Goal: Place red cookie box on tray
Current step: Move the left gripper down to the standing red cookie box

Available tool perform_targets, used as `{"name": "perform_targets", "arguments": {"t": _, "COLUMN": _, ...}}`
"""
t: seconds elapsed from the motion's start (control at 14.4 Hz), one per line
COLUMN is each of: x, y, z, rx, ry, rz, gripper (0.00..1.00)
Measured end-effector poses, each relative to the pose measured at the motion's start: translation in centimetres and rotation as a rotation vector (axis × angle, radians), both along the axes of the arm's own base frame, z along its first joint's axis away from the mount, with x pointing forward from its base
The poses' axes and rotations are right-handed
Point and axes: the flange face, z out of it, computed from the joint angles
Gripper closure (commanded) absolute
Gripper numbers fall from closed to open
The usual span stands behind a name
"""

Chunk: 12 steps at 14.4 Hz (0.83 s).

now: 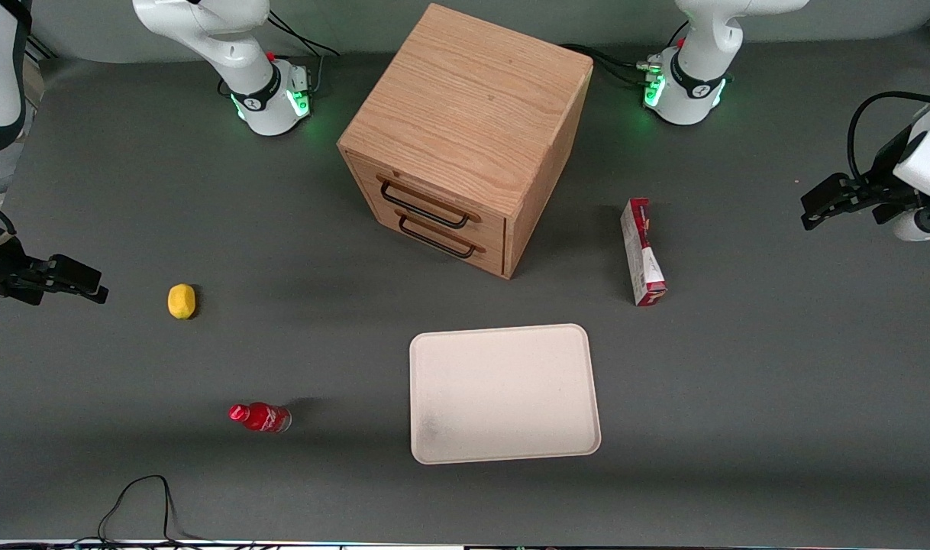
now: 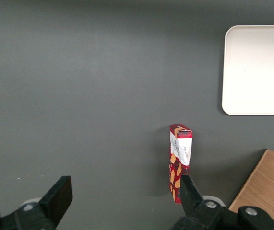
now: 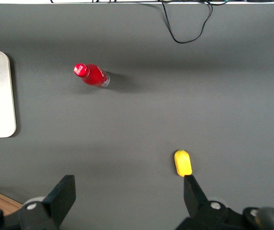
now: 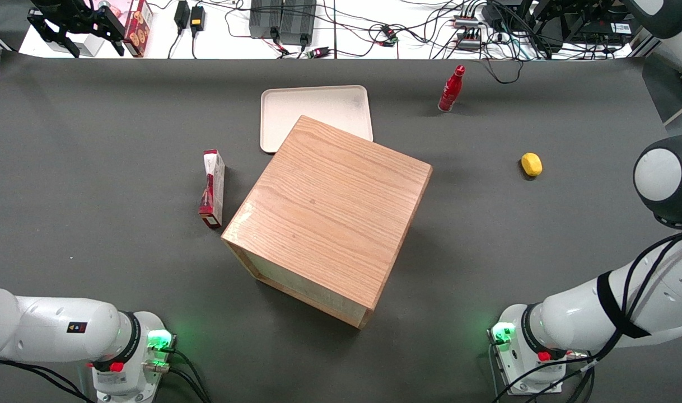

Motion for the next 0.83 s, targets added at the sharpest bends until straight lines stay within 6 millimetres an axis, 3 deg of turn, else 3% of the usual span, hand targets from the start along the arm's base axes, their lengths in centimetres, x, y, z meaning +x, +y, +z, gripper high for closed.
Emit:
{"name": "perform_targets", "arguments": {"t": 0.49, "x": 0.2, "y": -0.3, "z": -1.1, "rx": -0.028, "ry": 0.045, "rz": -0.002, "gripper": 0.0}}
{"name": "perform_targets", "arguments": {"t": 0.69, "x": 0.0, "y": -2.0, "z": -5.2, "rx": -0.106, "ry": 0.155, "rz": 0.099, "gripper": 0.0}}
{"name": "perform_targets", "arguments": {"t": 0.83, "x": -0.1, "y": -4.1, "z": -8.8, "rx": -0.109, "ry": 0.188, "rz": 0.179, "gripper": 0.0}}
